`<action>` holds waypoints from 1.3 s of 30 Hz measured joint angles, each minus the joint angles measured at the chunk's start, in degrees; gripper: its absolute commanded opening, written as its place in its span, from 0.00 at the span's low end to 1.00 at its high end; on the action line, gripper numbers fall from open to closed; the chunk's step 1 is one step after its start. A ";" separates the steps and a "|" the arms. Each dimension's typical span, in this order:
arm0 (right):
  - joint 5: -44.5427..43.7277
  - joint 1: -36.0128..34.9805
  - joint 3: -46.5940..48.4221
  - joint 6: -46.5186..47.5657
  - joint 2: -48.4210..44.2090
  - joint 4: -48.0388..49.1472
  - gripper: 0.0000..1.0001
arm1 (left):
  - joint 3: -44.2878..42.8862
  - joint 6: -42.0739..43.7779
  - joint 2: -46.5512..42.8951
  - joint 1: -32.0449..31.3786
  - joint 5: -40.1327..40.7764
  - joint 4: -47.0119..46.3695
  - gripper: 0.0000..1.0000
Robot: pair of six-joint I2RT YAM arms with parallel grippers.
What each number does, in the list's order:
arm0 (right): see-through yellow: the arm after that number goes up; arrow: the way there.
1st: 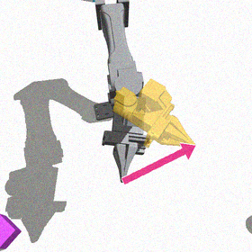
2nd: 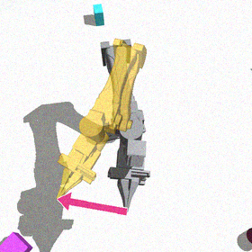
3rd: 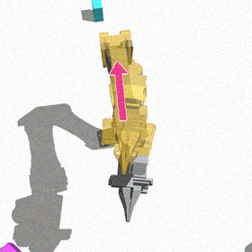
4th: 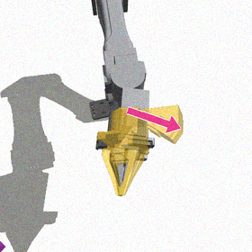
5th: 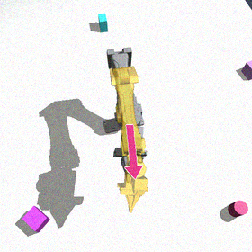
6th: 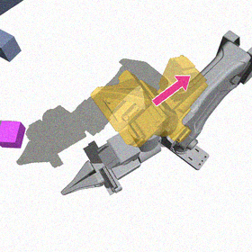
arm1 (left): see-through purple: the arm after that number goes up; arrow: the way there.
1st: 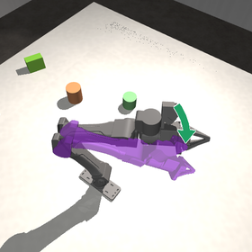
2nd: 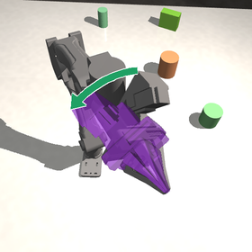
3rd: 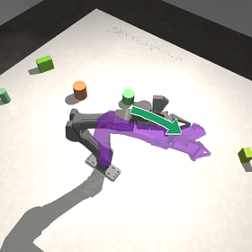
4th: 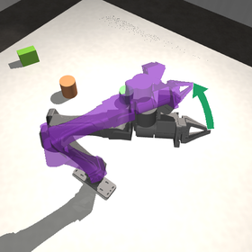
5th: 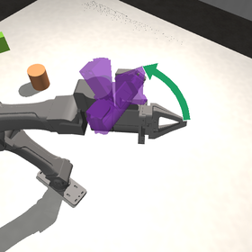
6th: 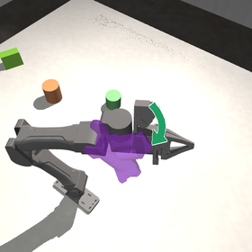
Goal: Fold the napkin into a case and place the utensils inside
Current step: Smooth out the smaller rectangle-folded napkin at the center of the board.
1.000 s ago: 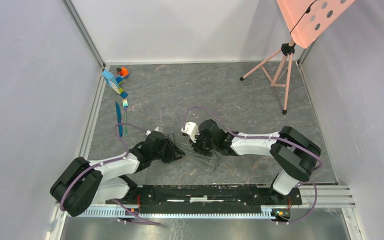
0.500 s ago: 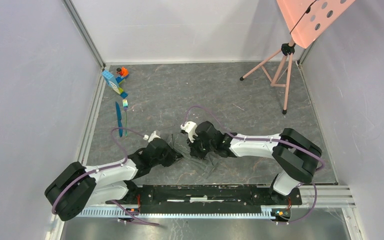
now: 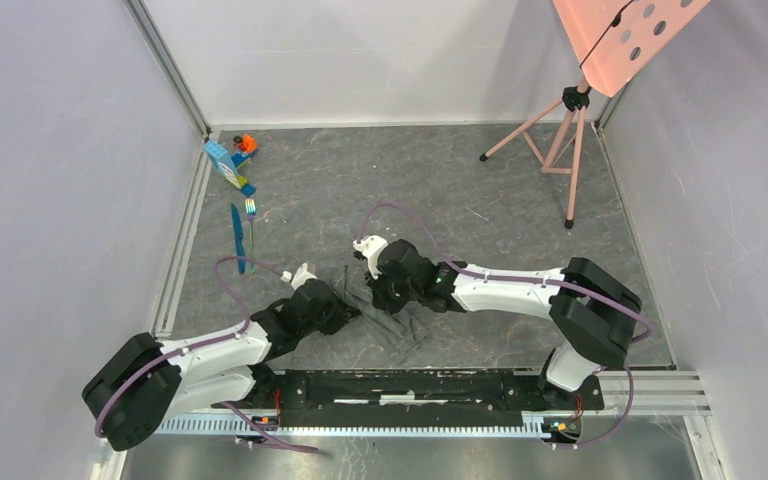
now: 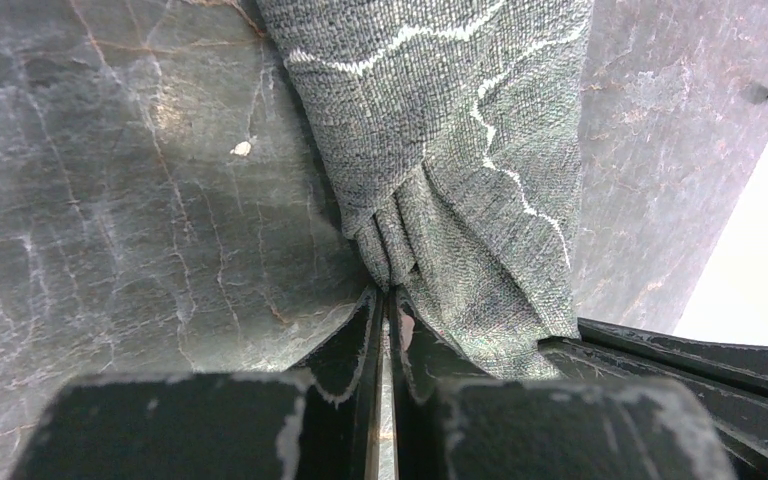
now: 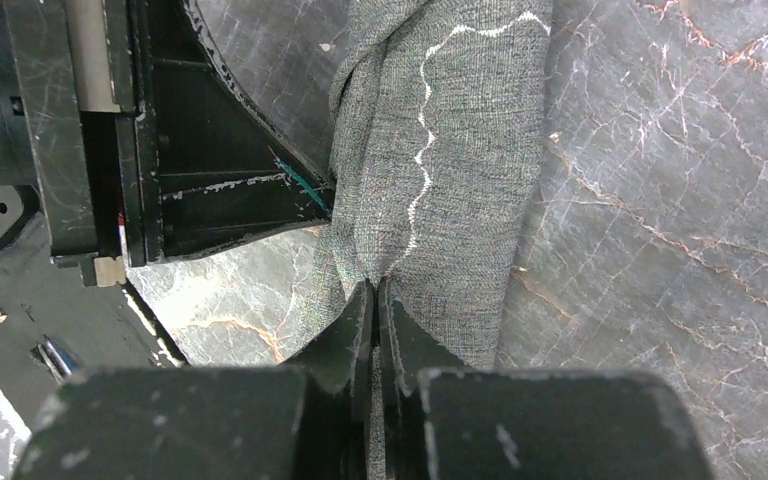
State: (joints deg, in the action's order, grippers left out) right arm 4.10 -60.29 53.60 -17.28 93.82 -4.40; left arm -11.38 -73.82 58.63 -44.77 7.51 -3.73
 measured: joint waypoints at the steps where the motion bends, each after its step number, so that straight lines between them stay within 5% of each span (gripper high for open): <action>1: -0.13 -0.07 0.24 -0.11 0.00 -0.24 0.05 | 0.00 -0.02 -0.09 -0.07 0.09 0.15 0.08; 15: -0.72 -1.95 -3.50 -8.92 7.13 11.52 0.11 | 0.00 -0.13 -0.22 -2.25 2.86 0.31 0.07; 19: -1.27 -1.97 -4.50 -9.42 6.95 13.62 0.14 | 0.00 0.02 -3.15 -2.36 3.65 3.37 0.33; 22: -1.92 -1.97 -4.92 -8.74 6.64 14.19 0.14 | -0.20 1.25 -12.85 -2.14 4.46 10.88 0.40; 29: -2.82 -2.23 -5.18 -6.62 6.25 14.16 0.13 | -8.66 7.69 -28.20 7.10 3.41 24.98 0.15; 34: -2.84 -2.23 -5.38 -5.75 6.05 14.23 0.12 | -11.13 11.82 -16.92 15.32 -4.74 21.11 0.11; 39: -2.69 -2.23 -5.38 -4.96 6.05 14.27 0.11 | -11.10 14.67 -4.48 15.96 -11.80 13.60 0.10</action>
State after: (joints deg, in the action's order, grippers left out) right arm 1.41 -62.52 48.23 -22.24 99.88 9.87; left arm -22.48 -59.16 54.15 -28.82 -4.29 9.87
